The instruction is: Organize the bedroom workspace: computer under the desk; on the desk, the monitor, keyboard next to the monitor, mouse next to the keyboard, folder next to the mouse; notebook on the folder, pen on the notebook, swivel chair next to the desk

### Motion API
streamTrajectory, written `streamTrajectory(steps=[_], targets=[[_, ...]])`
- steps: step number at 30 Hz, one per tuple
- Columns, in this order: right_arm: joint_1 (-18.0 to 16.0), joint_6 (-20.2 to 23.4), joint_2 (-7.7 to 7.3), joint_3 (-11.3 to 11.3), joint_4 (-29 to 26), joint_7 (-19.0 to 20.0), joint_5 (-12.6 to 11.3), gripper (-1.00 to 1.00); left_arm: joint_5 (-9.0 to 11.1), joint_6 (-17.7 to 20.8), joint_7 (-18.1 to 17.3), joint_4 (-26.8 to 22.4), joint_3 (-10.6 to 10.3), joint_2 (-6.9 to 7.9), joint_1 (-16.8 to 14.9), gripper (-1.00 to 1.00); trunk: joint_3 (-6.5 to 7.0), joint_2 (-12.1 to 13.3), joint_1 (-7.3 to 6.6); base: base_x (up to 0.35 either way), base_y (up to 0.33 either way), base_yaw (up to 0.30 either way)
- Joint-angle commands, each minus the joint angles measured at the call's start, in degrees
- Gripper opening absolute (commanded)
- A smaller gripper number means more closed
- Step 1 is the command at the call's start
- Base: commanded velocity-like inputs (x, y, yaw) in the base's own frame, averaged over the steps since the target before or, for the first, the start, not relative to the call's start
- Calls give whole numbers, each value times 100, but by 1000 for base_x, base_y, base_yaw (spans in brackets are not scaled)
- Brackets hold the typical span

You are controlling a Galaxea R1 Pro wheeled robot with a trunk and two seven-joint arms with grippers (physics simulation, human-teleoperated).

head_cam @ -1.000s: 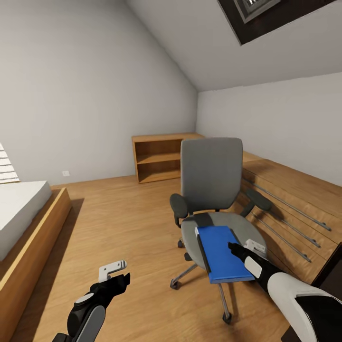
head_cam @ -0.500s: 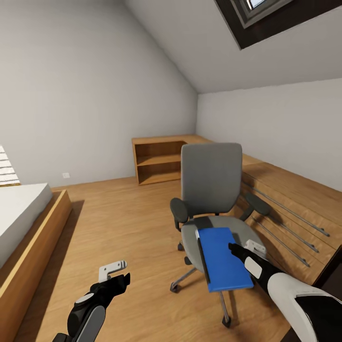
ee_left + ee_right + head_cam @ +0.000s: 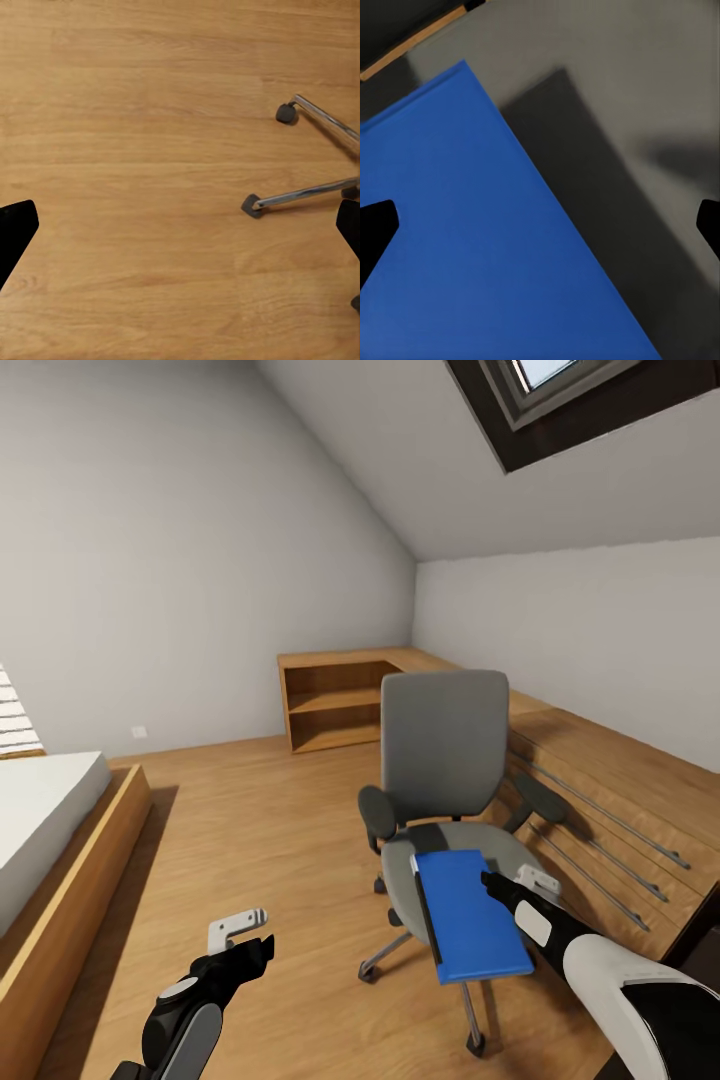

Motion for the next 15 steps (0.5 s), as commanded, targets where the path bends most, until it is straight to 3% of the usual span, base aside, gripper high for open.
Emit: streamTrajectory(steps=[1,15], targets=[[-3,-17,-1,49,-2,-16,-50,100,56,5,59,-7,-13,6,-5,100,13,39,-23,0,0,0],[-3,-30,-5,27,-105,-12,-50,100,56,8,59,-7,-12,6,-5,100,264,600,-331,0,0,0]])
